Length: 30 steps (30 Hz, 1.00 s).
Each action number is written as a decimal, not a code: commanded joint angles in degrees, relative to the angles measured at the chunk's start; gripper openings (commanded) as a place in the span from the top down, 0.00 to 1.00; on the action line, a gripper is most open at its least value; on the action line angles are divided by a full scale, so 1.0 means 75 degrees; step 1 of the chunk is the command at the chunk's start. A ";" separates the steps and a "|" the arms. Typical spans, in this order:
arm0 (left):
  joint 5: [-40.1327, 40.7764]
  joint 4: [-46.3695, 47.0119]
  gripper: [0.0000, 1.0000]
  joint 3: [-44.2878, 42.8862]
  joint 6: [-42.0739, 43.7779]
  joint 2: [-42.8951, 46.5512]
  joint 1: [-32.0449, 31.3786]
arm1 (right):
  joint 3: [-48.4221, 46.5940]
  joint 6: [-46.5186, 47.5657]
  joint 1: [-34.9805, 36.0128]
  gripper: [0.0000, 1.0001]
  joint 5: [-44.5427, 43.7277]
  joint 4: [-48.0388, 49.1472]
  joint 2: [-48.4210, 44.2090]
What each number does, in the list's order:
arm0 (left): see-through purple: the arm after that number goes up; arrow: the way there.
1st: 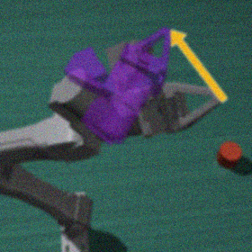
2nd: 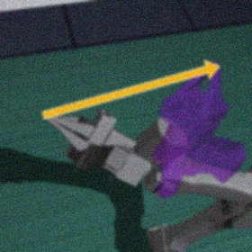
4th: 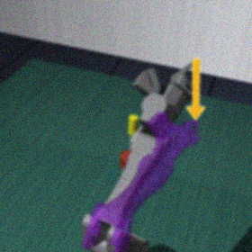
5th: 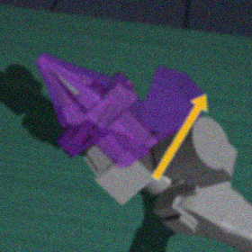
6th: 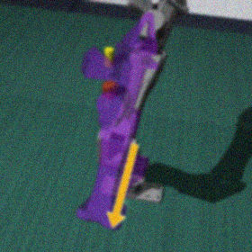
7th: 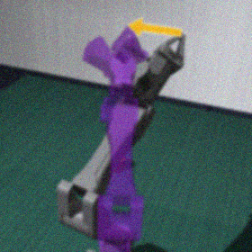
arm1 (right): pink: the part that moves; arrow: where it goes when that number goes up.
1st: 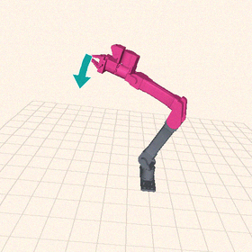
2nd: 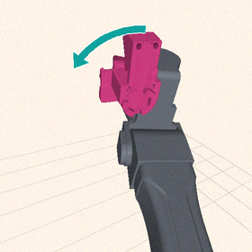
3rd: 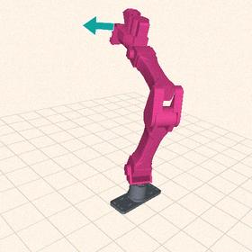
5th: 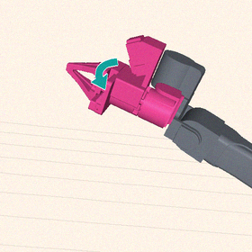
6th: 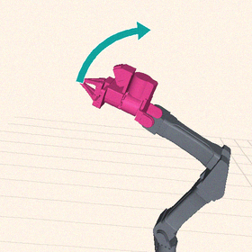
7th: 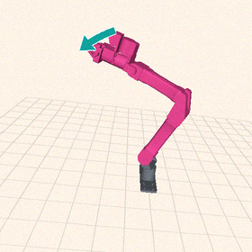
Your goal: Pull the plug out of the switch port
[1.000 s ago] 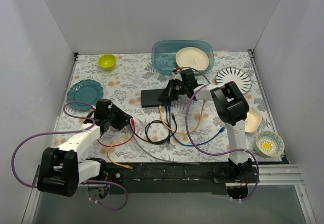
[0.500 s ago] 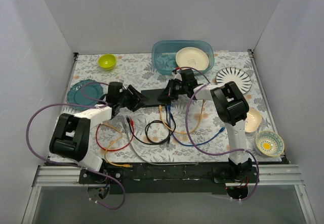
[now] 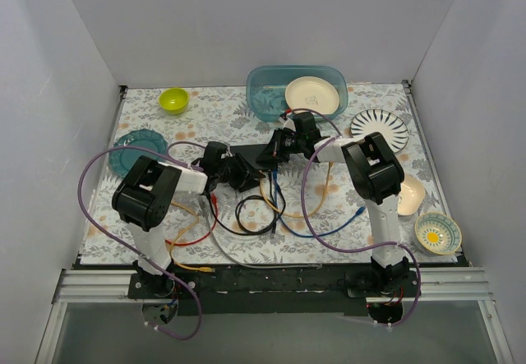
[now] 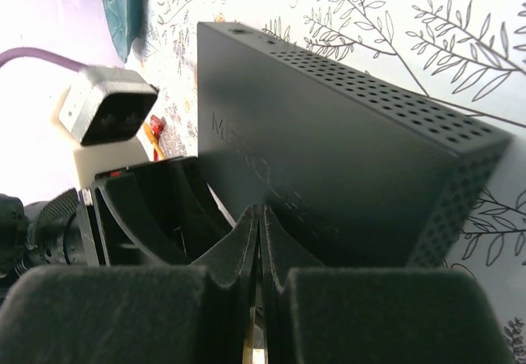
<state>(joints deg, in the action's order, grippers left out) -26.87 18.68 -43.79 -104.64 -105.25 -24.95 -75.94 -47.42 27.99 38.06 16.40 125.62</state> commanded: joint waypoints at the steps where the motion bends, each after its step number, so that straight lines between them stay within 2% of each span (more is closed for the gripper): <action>1: 0.0851 -0.0462 0.62 -0.0383 -0.0098 -0.0474 0.0022 | 0.0223 0.0369 -0.0005 0.93 -0.0528 -0.0769 0.0313; 12: 0.1544 -0.0896 0.66 -0.0361 -0.0601 -0.0662 0.0127 | 0.0247 0.0346 -0.0005 0.93 -0.0493 -0.0722 0.0348; 23: 0.1708 -0.0288 0.62 0.0342 -0.1890 -0.0615 0.0362 | 0.0340 0.0264 -0.0005 0.93 -0.0470 -0.0594 0.0348; 30: 0.1615 -0.0263 0.62 0.0039 -0.1647 -0.0849 0.0268 | 0.0387 0.0240 -0.0017 0.93 -0.0435 -0.0535 0.0348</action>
<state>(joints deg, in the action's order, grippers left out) -21.80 24.43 -43.90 -116.46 -108.05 -22.98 -75.53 -47.88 27.73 38.09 17.37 125.62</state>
